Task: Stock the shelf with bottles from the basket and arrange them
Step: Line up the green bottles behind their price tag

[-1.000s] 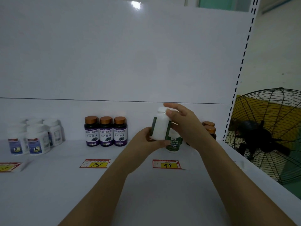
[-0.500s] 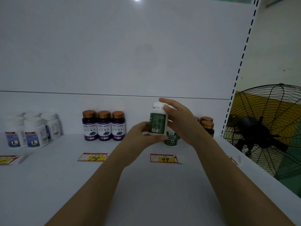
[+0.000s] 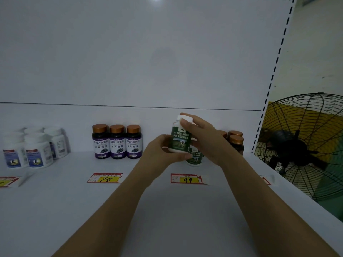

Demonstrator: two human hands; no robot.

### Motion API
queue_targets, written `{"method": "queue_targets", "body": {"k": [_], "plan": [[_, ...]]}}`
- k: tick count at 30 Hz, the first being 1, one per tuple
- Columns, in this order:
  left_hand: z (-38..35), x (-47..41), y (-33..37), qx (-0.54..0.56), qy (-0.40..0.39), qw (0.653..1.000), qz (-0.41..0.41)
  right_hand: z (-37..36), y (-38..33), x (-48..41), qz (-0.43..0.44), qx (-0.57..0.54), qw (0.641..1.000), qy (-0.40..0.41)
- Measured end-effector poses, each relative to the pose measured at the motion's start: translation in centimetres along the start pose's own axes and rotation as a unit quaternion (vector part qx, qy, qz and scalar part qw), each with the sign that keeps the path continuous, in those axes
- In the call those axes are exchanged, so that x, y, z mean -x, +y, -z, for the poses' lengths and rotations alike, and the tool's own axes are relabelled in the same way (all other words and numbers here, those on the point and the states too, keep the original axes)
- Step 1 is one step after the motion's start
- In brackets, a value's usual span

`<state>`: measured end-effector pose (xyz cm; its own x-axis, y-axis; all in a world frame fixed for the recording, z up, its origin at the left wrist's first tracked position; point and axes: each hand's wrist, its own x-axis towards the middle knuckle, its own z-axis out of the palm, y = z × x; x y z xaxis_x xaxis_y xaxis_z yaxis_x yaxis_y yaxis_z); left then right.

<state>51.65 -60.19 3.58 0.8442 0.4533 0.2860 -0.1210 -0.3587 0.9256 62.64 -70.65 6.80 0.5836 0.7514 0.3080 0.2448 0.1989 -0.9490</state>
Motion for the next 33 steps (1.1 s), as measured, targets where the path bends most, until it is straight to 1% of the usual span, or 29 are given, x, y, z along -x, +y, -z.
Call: {"method": "queue_targets", "body": {"k": [3,9,14,16,18,22,25,28,30,31,33], "plan": [[0.1,-0.1,0.1,-0.005,0.010,1.000,0.002,0.2,0.0,0.0,-0.009,-0.020,1.000,0.020],[0.0,0.1,0.1,-0.012,0.002,1.000,0.012,0.3,0.1,0.0,-0.037,-0.021,0.999,0.013],[0.1,0.1,0.1,-0.016,-0.002,1.000,0.004,0.3,0.0,0.2,-0.040,-0.024,0.999,0.000],[0.2,0.1,-0.2,-0.035,0.011,0.999,-0.026,0.5,-0.3,0.3,-0.020,-0.038,0.999,-0.026],[0.4,-0.1,-0.5,-0.031,0.041,0.996,-0.067,0.3,-0.7,0.5,0.020,-0.036,0.997,-0.070],[1.1,-0.7,-1.0,-0.087,0.134,0.974,-0.159,-1.2,-1.3,0.9,0.100,0.075,0.983,-0.137],[1.6,-0.9,-1.1,-0.102,0.165,0.959,-0.205,-1.8,-1.5,1.1,0.122,0.105,0.975,-0.151],[1.7,-0.9,-1.1,-0.109,0.166,0.957,-0.209,-1.7,-1.6,1.1,0.126,0.113,0.975,-0.145],[1.6,-0.9,-1.1,-0.109,0.164,0.961,-0.194,-1.6,-1.5,1.0,0.134,0.116,0.975,-0.137],[1.7,-0.9,-1.0,-0.095,0.150,0.967,-0.183,-1.5,-1.5,1.0,0.137,0.111,0.976,-0.127],[1.7,-0.6,-0.3,-0.031,0.090,0.986,-0.140,-1.1,-1.7,1.0,0.126,0.067,0.985,-0.099]]}}
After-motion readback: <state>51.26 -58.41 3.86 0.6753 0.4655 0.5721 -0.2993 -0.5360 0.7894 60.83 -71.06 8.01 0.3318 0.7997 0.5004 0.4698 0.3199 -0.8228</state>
